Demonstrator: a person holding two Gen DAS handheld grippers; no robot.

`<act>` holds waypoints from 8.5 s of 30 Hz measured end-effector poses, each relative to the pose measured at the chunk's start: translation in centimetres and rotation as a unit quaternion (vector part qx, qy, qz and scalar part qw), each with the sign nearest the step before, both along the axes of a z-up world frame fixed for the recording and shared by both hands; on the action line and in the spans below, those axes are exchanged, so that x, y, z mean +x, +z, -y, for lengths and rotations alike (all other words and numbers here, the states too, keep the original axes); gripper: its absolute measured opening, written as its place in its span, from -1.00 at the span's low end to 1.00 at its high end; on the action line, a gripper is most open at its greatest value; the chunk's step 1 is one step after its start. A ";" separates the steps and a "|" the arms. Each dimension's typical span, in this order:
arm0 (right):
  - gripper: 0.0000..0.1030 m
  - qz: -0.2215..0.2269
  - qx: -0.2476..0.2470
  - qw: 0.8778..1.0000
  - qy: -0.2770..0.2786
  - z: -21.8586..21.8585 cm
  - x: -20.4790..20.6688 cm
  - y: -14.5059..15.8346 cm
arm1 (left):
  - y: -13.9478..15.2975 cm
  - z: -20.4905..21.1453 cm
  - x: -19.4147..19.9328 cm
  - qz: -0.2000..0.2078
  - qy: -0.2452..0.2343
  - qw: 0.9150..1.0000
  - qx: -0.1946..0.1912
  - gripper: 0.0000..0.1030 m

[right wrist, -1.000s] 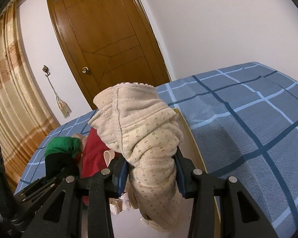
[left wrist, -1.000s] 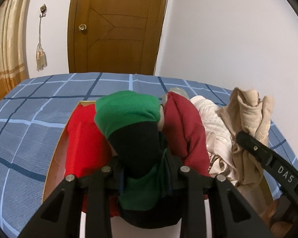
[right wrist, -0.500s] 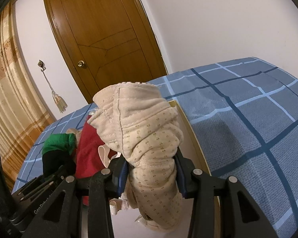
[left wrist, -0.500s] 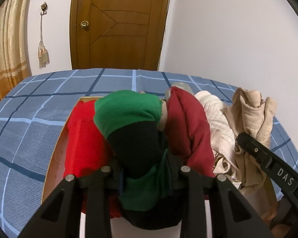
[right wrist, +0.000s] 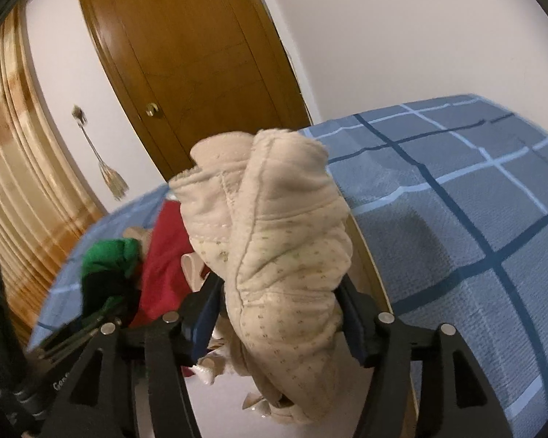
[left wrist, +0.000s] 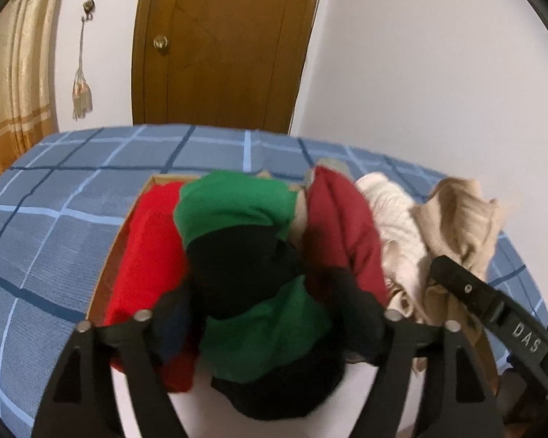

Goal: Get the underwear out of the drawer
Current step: 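Lower both items into the tray and open both grippers, then withdraw both tools from the tray back down toward the open drawer, then grasp the red knit item in the drawer with the right gripper, then lift the red item with the right gripper while the left reaches toward the grey sock, then grasp the grey sock with the left gripper and lift it from the drawer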

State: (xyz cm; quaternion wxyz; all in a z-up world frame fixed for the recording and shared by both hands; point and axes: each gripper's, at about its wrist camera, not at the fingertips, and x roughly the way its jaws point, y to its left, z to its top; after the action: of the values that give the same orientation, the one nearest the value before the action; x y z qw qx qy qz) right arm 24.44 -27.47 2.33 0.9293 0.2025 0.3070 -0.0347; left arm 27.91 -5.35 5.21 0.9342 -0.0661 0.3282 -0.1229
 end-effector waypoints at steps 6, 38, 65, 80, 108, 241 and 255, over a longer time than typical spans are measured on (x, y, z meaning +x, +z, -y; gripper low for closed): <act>0.34 0.077 0.043 0.996 -0.007 1.1 -3.0 0.9 | 2.1 0.2 -2.9 0.064 0.016 0.998 0.018 0.98; 0.34 0.096 0.062 0.993 -0.010 -0.1 -17.1 -0.3 | -1.3 -0.2 -14.9 -0.004 -0.027 0.998 0.064 0.99; 0.34 0.037 0.086 0.995 0.014 -1.3 -23.4 -3.5 | -5.0 1.0 -21.7 -0.063 -0.053 0.991 0.105 0.99; 0.34 -0.035 0.102 0.993 0.042 -2.8 -26.7 -5.6 | -7.8 -1.3 -25.8 -0.107 -0.050 0.987 0.111 0.99; 0.34 -0.218 0.013 0.950 0.222 -9.7 -22.1 -11.3 | -10.3 -6.8 -26.2 -0.195 -0.019 0.980 0.034 0.98; -0.48 -0.064 0.107 0.981 0.148 9.1 -29.5 -5.0 | -30.3 12.8 -7.3 -0.367 -0.019 0.930 0.021 -0.84; -0.47 -0.084 0.103 0.979 0.156 6.5 -27.9 -5.5 | -32.3 17.0 0.1 -0.278 -0.172 0.931 0.163 -0.02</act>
State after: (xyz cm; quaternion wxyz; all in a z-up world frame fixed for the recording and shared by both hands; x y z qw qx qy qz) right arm -3.42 -34.00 -3.18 0.8683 0.2428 0.4139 0.1259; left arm 27.99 -22.34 -27.09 0.7684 0.1125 0.5964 -0.2030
